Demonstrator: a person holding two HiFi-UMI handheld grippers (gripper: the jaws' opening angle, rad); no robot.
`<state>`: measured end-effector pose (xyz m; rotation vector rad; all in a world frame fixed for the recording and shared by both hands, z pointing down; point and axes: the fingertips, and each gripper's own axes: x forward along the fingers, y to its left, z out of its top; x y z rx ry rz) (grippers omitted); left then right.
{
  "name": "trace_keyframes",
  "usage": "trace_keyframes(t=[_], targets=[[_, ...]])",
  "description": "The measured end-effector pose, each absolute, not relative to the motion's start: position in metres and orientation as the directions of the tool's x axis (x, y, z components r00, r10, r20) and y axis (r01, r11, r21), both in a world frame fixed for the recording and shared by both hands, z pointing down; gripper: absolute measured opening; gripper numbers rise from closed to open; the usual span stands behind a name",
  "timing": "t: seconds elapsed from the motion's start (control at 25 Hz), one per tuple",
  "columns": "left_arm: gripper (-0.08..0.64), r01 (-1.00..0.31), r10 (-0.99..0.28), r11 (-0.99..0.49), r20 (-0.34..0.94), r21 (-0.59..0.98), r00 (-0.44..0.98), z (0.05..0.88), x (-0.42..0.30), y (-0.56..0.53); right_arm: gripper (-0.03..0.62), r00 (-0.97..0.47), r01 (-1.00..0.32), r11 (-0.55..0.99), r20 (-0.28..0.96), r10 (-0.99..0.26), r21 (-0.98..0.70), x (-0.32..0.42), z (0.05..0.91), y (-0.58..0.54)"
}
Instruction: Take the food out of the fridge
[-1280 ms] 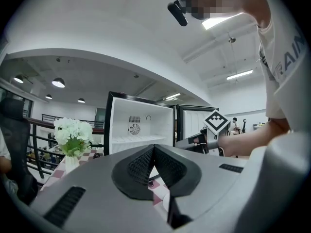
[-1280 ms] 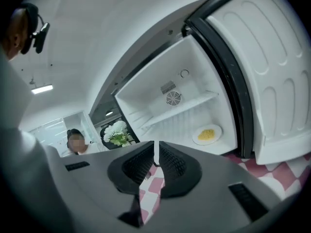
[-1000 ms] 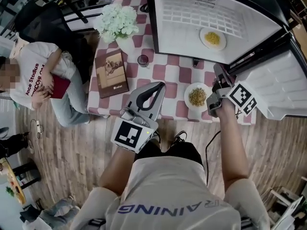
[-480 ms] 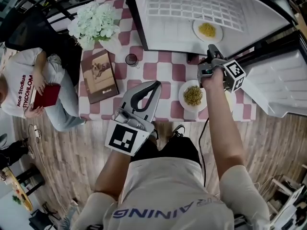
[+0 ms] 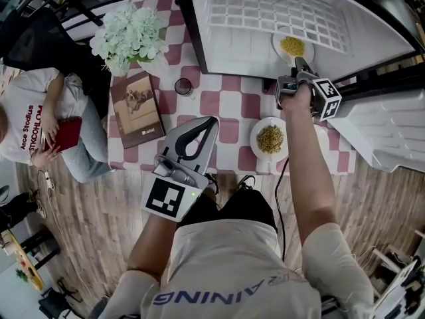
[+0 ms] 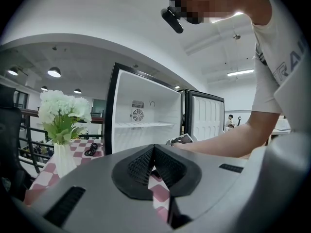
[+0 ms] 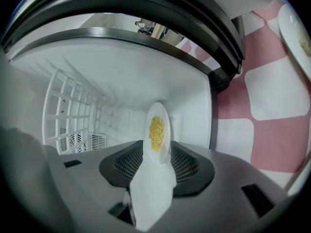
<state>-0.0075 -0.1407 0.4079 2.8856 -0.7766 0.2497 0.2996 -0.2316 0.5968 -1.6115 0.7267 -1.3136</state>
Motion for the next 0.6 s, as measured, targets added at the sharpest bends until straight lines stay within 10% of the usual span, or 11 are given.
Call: trace_keyframes(t=[0.6], targets=[[0.008, -0.505, -0.48, -0.86, 0.217, 0.075, 0.85, 0.409, -0.007, -0.142, 0.089, 0.295, 0.157, -0.449, 0.476, -0.829, -0.88, 0.313, 0.615, -0.239]])
